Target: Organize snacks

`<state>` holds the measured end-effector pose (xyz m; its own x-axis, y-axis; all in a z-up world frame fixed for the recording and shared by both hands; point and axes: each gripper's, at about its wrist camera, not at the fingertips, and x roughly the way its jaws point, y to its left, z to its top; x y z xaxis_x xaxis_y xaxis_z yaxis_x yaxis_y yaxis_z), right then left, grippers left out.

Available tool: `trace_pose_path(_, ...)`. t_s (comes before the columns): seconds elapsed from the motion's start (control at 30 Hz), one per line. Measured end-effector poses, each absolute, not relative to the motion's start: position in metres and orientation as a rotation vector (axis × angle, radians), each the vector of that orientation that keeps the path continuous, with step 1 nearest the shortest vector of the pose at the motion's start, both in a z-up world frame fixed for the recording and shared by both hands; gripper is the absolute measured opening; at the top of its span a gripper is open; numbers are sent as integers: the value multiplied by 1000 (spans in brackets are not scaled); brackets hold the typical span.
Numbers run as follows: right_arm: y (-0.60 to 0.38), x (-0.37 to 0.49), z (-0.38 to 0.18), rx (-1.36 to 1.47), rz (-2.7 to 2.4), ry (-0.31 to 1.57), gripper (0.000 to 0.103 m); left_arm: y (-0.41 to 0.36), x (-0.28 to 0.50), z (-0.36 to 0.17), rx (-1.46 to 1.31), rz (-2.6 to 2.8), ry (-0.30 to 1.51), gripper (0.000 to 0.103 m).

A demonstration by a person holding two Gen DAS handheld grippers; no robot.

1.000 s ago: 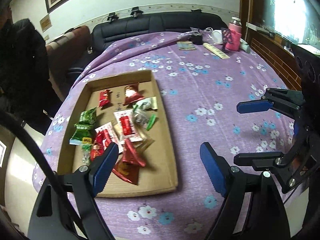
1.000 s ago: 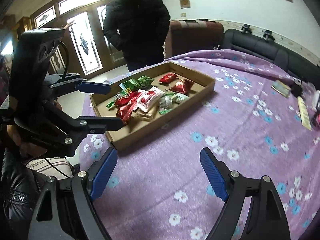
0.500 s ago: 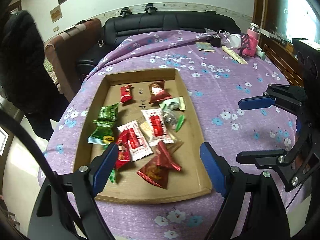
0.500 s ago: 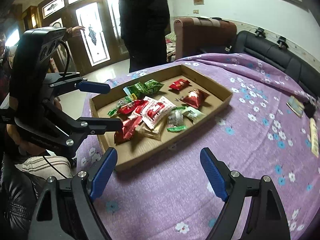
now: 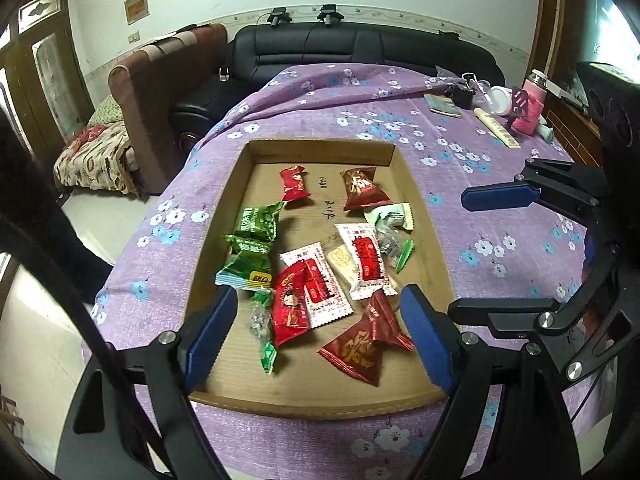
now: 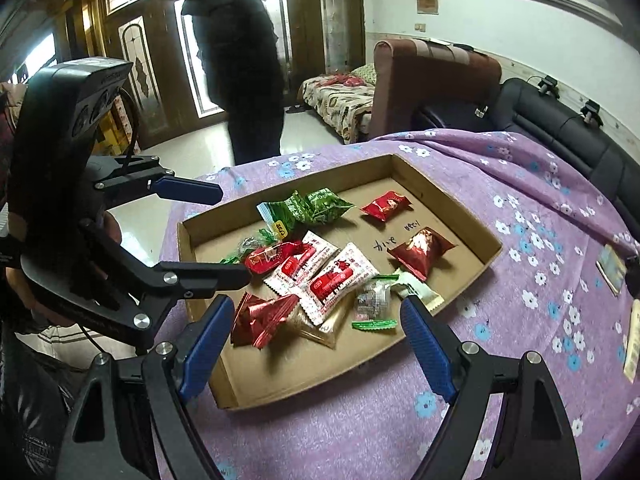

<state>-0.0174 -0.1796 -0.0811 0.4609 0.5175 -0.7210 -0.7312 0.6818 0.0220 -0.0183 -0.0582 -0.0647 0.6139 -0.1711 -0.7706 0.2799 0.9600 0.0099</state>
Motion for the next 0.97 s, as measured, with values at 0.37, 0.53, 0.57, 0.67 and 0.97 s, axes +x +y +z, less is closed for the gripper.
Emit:
trace_pose_path(0.37,-182,-18,-81,-325,780,780,85,-56,-17,-64,127,-284,882,84)
trace_pose_path(0.53,-184,-20,-79,-312,771,771,85,-61,-17,-64,136,-295,886,84)
trace_pose_path(0.57,-184,-20,-79,-309,770,771,85,-62,-17,-63,136,-297,886,84)
trace_pose_path(0.67,-185,-20,-80,-298,768,772,85,-63,-17,-63,137,-300,884,84)
trace_pose_path(0.97,-183,-22,-80,-294,766,764,85,-63,-20,-58,142,-283,859,84)
